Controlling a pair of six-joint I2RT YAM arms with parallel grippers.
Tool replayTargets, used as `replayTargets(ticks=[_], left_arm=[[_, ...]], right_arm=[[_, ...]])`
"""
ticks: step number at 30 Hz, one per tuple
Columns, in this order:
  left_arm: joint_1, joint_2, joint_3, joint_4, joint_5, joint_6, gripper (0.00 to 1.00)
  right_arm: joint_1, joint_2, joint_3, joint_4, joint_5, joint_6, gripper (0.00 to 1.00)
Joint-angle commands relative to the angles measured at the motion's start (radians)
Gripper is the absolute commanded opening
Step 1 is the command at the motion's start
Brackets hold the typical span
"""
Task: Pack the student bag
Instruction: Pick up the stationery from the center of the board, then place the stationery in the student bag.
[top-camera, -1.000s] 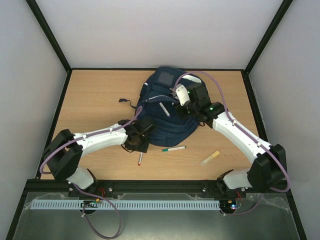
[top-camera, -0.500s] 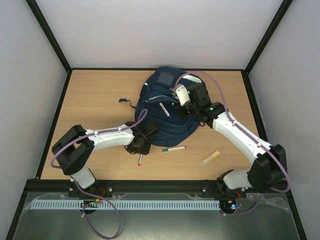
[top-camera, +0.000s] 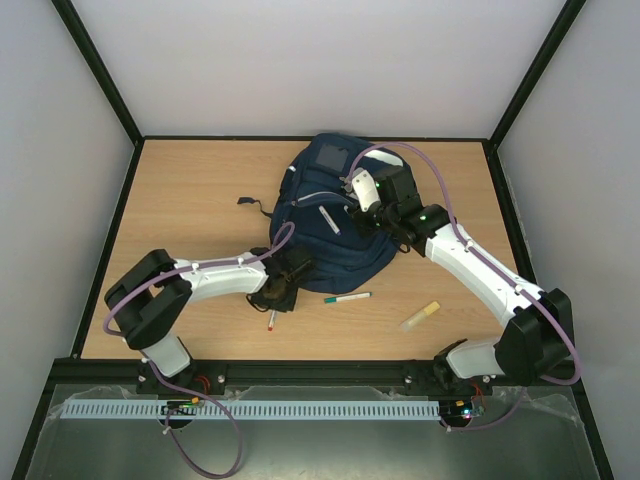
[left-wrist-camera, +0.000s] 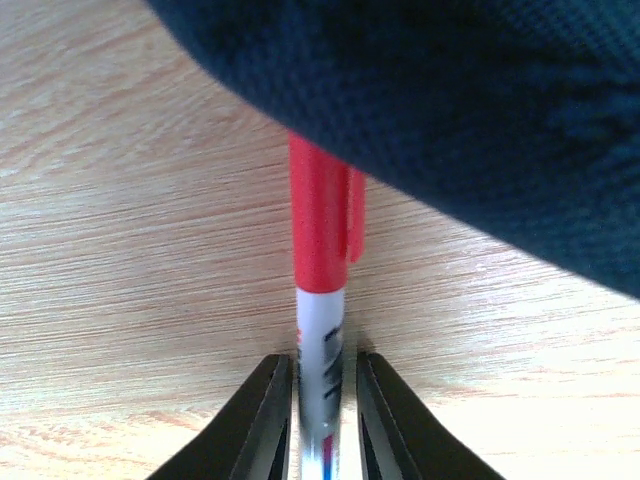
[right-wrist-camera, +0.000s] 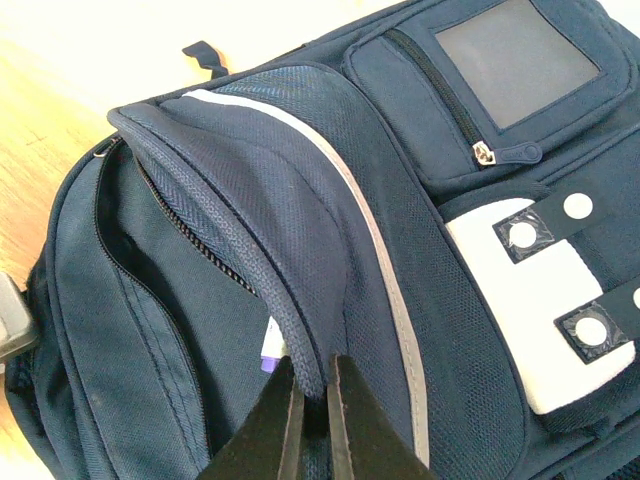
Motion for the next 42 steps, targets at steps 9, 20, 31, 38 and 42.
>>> replayTargets(ticks=[9, 20, 31, 38, 42], left_arm=[[0.045, -0.062, -0.069, -0.059, -0.014, 0.017, 0.07], [0.107, -0.269, -0.008, -0.095, 0.089, 0.090, 0.02], [0.146, -0.382, 0.035, 0.228, 0.308, -0.006, 0.02], [0.178, -0.331, 0.056, 0.487, 0.397, -0.159, 0.02], [0.195, -0.319, 0.023, 0.583, 0.356, -0.284, 0.02]], right_arm=[[-0.008, -0.047, -0.010, 0.035, 0.015, 0.006, 0.01], [-0.008, -0.051, -0.011, 0.037, 0.020, 0.003, 0.01], [-0.008, -0.025, 0.047, -0.003, 0.004, 0.002, 0.01], [-0.008, 0.005, 0.103, -0.039, -0.020, 0.009, 0.01], [-0.008, 0.007, 0.113, -0.043, -0.019, 0.006, 0.01]])
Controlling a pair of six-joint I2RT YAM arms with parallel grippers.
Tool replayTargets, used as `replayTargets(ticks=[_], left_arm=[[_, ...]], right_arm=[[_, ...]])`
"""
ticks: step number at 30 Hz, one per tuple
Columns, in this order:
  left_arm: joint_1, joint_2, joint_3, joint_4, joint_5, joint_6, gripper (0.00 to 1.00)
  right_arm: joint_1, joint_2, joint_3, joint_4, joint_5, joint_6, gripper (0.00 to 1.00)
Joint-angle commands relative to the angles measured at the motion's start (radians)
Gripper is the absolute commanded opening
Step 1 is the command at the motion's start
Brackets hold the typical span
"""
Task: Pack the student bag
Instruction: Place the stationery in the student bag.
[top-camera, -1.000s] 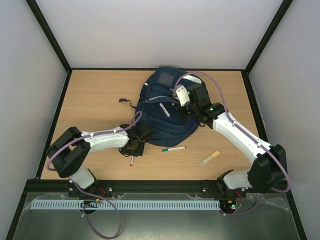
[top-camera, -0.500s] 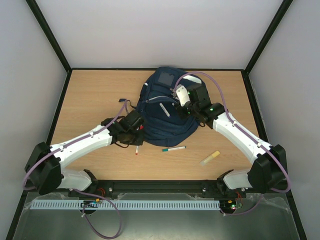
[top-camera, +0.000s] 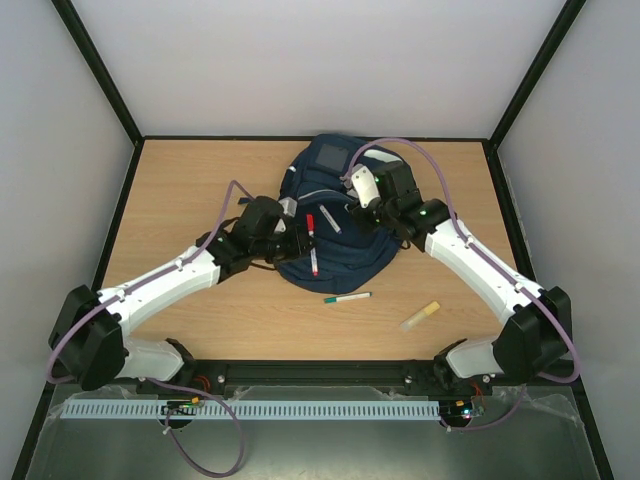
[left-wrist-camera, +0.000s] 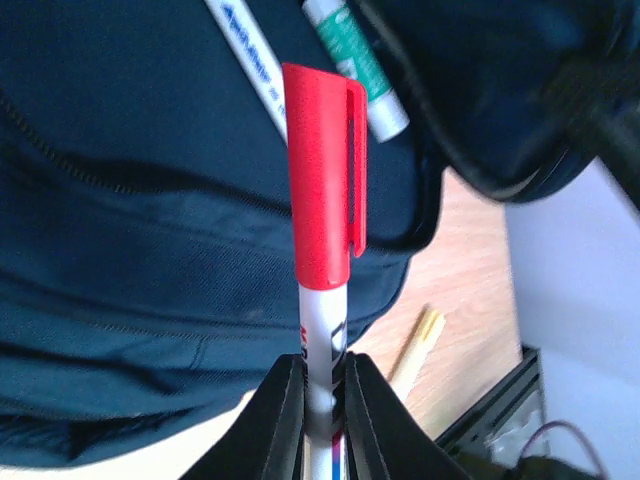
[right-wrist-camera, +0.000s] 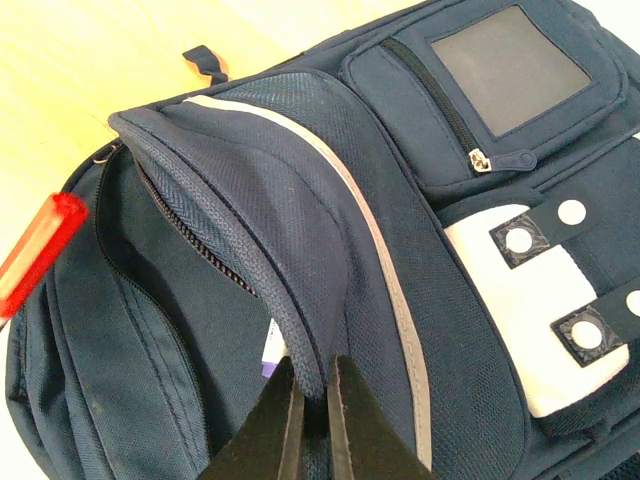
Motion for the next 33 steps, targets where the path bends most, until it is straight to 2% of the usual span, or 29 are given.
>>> replayTargets(ticks=[1, 10, 14, 22, 33], left_arm=[[0.027, 0.017, -0.025, 0.191, 0.015, -0.177, 0.02], [0.051, 0.174, -0.016, 0.385, 0.105, -0.350, 0.02], [0.051, 0.237, 0.005, 0.408, 0.086, -0.383, 0.02], [0.056, 0.298, 0.028, 0.414, -0.044, -0.474, 0.02], [0.083, 0.457, 0.118, 0.473, -0.023, -0.530, 0.02]], right_arm=[[-0.006, -0.010, 0.063, -0.001, -0.019, 0.008, 0.01], [-0.006, 0.014, 0.087, -0.009, -0.035, 0.013, 0.01], [-0.005, 0.039, 0.123, -0.027, -0.045, 0.019, 0.01], [-0.006, 0.040, 0.123, -0.032, -0.063, 0.023, 0.01], [-0.004, 0.024, 0.115, -0.037, -0.077, 0.019, 0.01]])
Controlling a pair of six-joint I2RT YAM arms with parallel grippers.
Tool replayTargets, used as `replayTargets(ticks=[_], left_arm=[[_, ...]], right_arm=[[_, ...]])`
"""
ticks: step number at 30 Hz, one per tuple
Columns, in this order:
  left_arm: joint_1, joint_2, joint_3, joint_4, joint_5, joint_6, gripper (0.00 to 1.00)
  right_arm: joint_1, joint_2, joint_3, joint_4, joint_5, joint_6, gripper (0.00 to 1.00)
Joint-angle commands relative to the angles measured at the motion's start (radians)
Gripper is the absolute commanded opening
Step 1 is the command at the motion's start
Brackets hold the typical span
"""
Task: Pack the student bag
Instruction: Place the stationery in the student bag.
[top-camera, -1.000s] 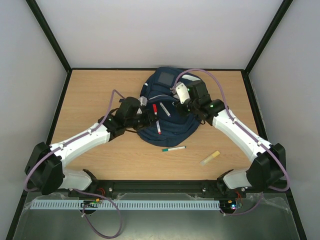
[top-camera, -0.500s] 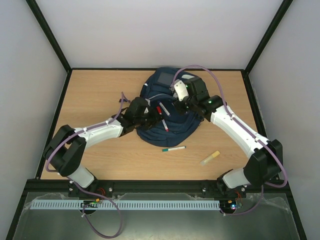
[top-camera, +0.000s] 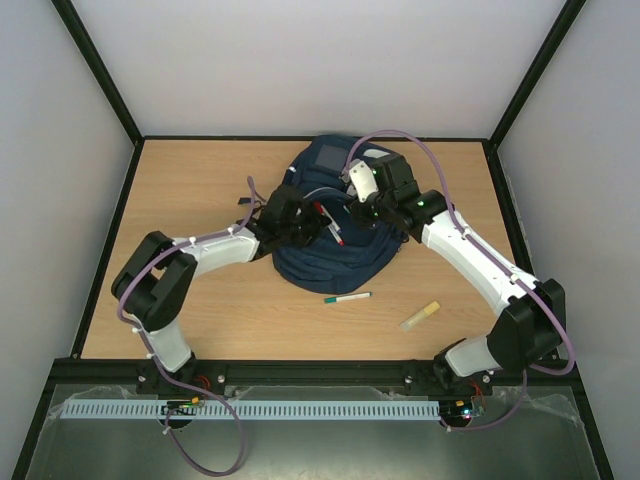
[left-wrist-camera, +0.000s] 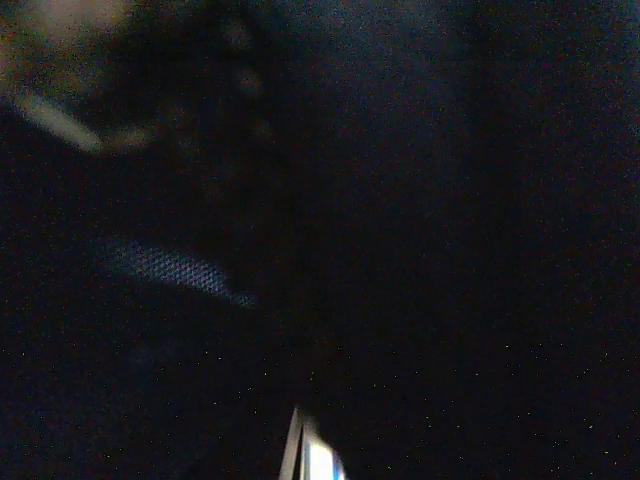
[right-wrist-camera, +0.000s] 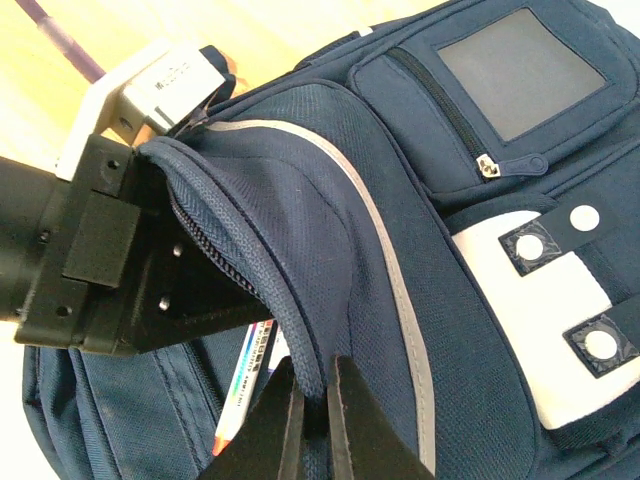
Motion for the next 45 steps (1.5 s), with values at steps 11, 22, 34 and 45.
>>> replayTargets(ticks=[11, 22, 34, 45], left_arm=[[0.014, 0.183, 0.178, 0.086, -0.014, -0.082, 0.03], [0.008, 0.141, 0.204, 0.074, 0.012, -0.035, 0.44], [-0.033, -0.213, -0.010, -0.109, -0.027, 0.084, 0.55], [-0.097, -0.586, -0.309, -0.303, -0.231, 0.453, 0.68]], right_arm=[[-0.001, -0.016, 0.028, 0.027, -0.054, 0.018, 0.01], [-0.002, -0.023, 0.022, 0.033, -0.013, 0.011, 0.01], [-0.004, -0.030, -0.025, 0.081, 0.076, 0.011, 0.01], [-0.014, -0.106, -0.179, 0.180, 0.050, 0.012, 0.01]])
